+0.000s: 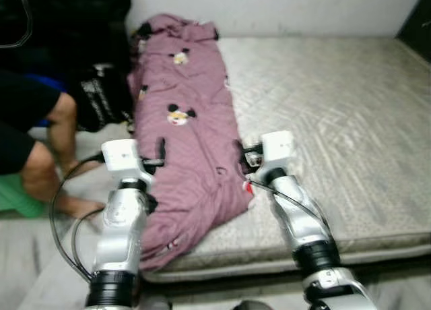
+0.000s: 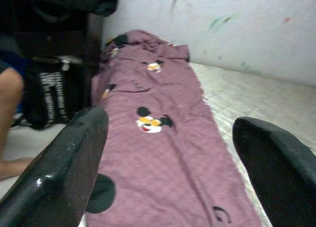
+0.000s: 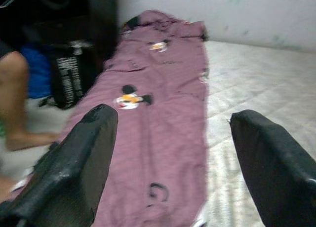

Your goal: Clean up the room

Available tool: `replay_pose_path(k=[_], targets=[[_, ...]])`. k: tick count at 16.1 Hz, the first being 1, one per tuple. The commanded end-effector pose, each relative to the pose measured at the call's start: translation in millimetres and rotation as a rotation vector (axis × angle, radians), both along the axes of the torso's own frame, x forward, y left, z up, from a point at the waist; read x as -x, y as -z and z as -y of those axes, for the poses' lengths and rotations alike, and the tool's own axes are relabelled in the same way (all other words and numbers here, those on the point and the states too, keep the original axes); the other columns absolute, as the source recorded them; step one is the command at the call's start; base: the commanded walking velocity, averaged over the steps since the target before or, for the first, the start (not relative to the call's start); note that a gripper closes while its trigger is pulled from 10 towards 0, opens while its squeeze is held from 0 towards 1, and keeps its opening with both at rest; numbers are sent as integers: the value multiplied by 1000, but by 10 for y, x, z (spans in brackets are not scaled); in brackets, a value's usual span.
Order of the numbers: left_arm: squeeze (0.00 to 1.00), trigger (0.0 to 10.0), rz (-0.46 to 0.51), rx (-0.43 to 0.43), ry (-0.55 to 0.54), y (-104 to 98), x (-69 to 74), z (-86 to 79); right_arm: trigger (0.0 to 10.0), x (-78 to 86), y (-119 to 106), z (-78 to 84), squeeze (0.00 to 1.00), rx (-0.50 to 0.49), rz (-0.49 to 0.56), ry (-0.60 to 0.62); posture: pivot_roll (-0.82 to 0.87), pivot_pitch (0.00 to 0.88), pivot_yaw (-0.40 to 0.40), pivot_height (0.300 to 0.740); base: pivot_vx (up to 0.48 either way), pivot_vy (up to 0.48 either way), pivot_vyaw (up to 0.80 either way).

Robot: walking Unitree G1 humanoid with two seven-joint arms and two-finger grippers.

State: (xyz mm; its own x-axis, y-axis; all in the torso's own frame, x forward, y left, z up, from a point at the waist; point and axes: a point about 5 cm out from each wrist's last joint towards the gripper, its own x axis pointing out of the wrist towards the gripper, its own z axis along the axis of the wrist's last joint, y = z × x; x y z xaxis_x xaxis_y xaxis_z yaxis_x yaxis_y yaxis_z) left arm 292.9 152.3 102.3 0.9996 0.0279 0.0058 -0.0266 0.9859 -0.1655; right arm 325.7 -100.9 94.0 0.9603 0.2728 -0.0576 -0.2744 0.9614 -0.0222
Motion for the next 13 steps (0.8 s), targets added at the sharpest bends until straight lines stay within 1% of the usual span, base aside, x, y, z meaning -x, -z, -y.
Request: replay_pose_path(k=[1,3,5,7,10,13], targets=[[0,10000,-8,-4,0,9,8,17,10000,-11,-7,60,0,4,-3,15,43,14,10,740,0,0,-800],[0,10000,-11,-2,-6,14,12,12,10000,-9,-2,60,0,3,-7,15,46,17,10,740,0,0,-684],[0,10000,-21,-11,-33,25,22,-14,10000,-10,5,51,0,3,-16,5,49,20,11,740,0,0,0],[0,10000,-40,-27,-69,52,54,-64,10000,-52,60,90,0,3,-74,27,58,31,11,740,0,0,0],[0,10000,-68,-45,-105,90,80,-143,10000,-46,61,101,0,-3,-74,31,57,38,12,740,0,0,0],[0,10000,-74,-48,-109,91,96,-154,10000,-37,68,96,0,-10,-79,27,60,45,15,740,0,0,0]])
